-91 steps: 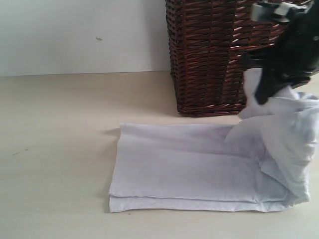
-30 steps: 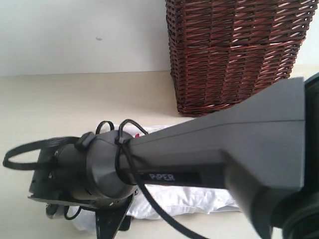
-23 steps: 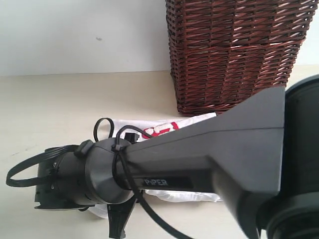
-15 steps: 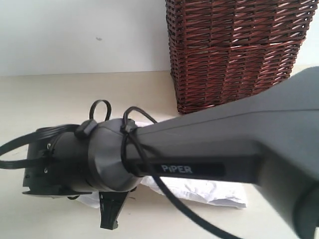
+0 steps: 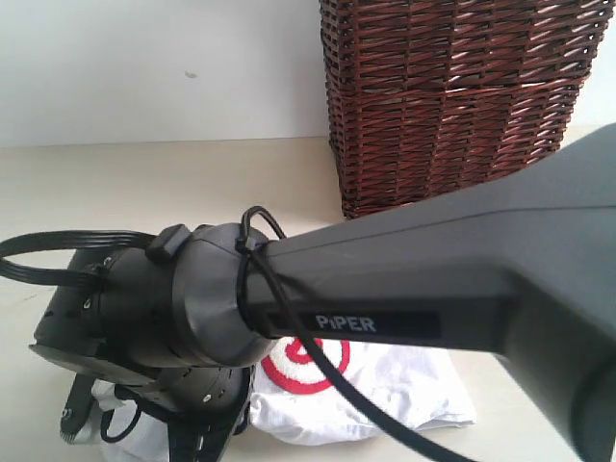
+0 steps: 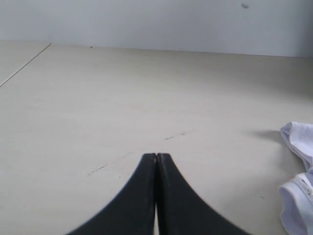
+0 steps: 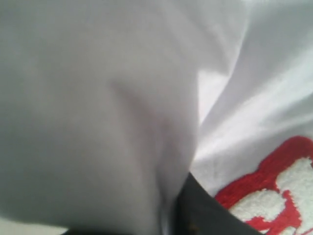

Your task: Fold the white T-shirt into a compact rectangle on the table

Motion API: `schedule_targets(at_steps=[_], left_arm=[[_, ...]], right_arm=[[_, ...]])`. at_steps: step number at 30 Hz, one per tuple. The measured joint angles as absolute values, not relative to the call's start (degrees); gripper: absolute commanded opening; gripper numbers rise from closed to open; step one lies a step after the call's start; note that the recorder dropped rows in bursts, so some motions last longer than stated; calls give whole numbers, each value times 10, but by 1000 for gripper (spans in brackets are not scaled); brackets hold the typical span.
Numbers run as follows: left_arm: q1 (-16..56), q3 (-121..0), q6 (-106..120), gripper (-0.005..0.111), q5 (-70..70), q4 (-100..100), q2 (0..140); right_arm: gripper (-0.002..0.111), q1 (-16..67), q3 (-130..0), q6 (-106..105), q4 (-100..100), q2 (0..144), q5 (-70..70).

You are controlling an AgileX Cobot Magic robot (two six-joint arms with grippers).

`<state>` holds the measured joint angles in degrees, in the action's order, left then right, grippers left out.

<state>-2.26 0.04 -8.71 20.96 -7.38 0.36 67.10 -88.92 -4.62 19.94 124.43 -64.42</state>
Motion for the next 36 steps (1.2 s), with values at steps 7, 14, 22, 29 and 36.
schedule_targets(at_steps=[7, 14, 22, 29, 36], left_arm=[[-23, 0, -87, 0, 210, -74, 4], [-23, 0, -87, 0, 210, -74, 4], [-23, 0, -87, 0, 210, -74, 4], [-23, 0, -87, 0, 210, -74, 4], [-23, 0, -87, 0, 210, -74, 4]], right_arm=[[51, 672, -889, -79, 146, 1244, -648], [65, 672, -889, -76, 159, 1242, -664], [65, 672, -889, -74, 160, 1189, -692], [64, 672, -889, -81, 167, 1131, -636], [59, 642, -889, 53, 315, 1164, -535]])
